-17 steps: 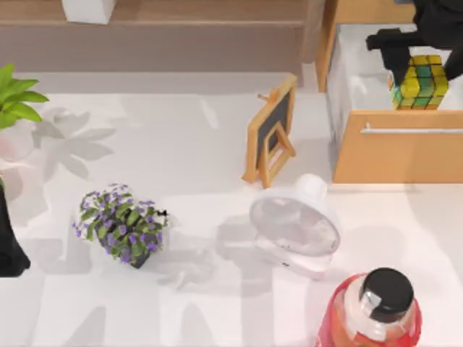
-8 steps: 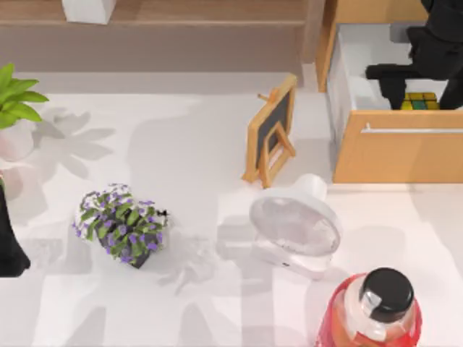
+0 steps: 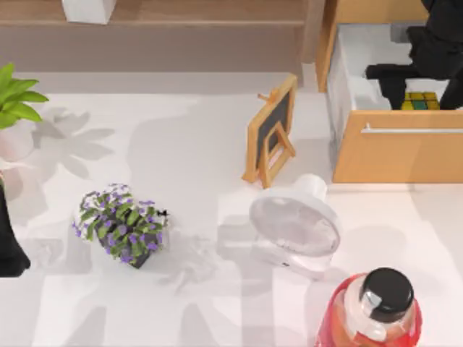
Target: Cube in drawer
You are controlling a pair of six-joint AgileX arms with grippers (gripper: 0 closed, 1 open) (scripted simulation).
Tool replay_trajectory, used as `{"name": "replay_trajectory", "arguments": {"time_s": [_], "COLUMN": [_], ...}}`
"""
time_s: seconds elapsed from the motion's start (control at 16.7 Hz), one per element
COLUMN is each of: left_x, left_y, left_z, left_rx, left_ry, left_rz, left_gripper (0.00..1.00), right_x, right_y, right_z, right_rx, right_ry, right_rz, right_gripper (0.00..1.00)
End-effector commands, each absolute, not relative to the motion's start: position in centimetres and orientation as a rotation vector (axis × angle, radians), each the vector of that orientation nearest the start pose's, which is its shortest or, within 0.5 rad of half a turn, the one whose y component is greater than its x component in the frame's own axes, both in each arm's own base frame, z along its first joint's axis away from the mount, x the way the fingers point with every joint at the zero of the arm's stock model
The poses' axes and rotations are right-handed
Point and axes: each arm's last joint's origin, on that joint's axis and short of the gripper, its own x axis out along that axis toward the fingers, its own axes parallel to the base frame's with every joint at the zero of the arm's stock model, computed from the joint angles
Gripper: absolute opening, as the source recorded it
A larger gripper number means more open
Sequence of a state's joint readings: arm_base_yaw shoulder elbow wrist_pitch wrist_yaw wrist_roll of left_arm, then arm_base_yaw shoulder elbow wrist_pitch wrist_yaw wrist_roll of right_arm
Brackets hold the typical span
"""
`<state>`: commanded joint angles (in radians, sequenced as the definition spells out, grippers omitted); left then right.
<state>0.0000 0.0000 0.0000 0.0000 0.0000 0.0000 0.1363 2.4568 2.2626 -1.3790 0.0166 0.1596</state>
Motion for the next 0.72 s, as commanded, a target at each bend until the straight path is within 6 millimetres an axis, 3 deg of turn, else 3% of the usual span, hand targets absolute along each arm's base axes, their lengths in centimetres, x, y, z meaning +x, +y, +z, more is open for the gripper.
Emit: {"name": "replay_trajectory", "arguments": {"time_s": [0.36,0.72], "left_x": [10.57,10.57], "left_y": [-0.12,-0.12], "left_z": [16.00,16.00], "left_rx": [0.000,0.000], "left_ry": [0.000,0.000], "left_rz": [0.000,0.000], "left_gripper": [1.00,1.00], "right_x": [47.69,47.69], "right_y": [7.15,7.15], "right_z": [17.97,17.97], "right_rx": [0.000,0.000], "right_ry": [1.571,1.571], "right_rz": [-0.017,-0.017], "right_gripper": [0.98,1.00]}}
